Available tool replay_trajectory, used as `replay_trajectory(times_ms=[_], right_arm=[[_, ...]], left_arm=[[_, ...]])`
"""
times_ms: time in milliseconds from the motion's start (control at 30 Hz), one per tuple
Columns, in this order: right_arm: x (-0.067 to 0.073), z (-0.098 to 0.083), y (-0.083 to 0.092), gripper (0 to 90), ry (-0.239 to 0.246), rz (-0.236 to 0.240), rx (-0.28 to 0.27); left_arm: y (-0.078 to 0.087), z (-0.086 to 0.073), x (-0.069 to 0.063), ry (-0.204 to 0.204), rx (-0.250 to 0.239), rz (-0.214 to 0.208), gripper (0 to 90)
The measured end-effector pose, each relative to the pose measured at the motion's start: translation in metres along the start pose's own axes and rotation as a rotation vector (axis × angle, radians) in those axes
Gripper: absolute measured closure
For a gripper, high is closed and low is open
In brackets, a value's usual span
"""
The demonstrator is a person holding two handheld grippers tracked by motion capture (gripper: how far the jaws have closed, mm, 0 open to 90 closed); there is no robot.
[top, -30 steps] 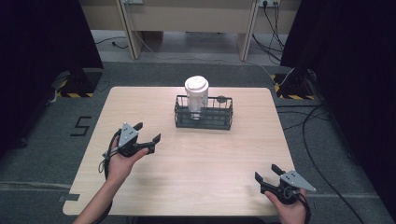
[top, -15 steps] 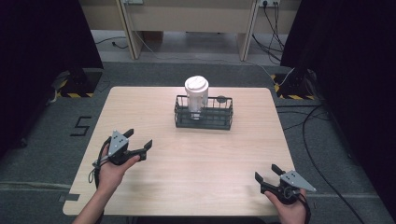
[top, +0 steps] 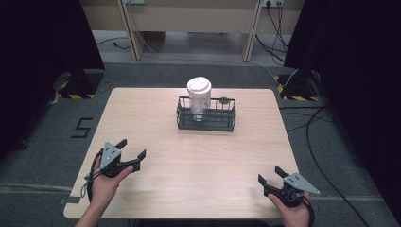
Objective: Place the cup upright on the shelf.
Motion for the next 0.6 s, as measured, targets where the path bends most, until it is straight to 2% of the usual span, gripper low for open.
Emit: replay_trajectory(times_ms=[300, 600], right_arm=[[0.0, 0.0, 0.0, 23.0, -0.003, -0.001, -0.001], [0.0, 0.0, 0.0, 23.0, -0.001, -0.003, -0.002]], left_arm=[[0.012, -0.011, 0.005, 0.011, 0.001, 0.023, 14.7], [0.027, -0.027, 0.017, 0.033, 0.015, 0.07, 14.8]])
Point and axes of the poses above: each handheld gripper's, and its own axes: y roughly backward along the jaws, z roughly out of its top, x roughly to its left, the point moved 3 cm from there along -y, roughly forward along the jaws, and after that the axes turned 2 degrees about y, right-handed, at the moved point
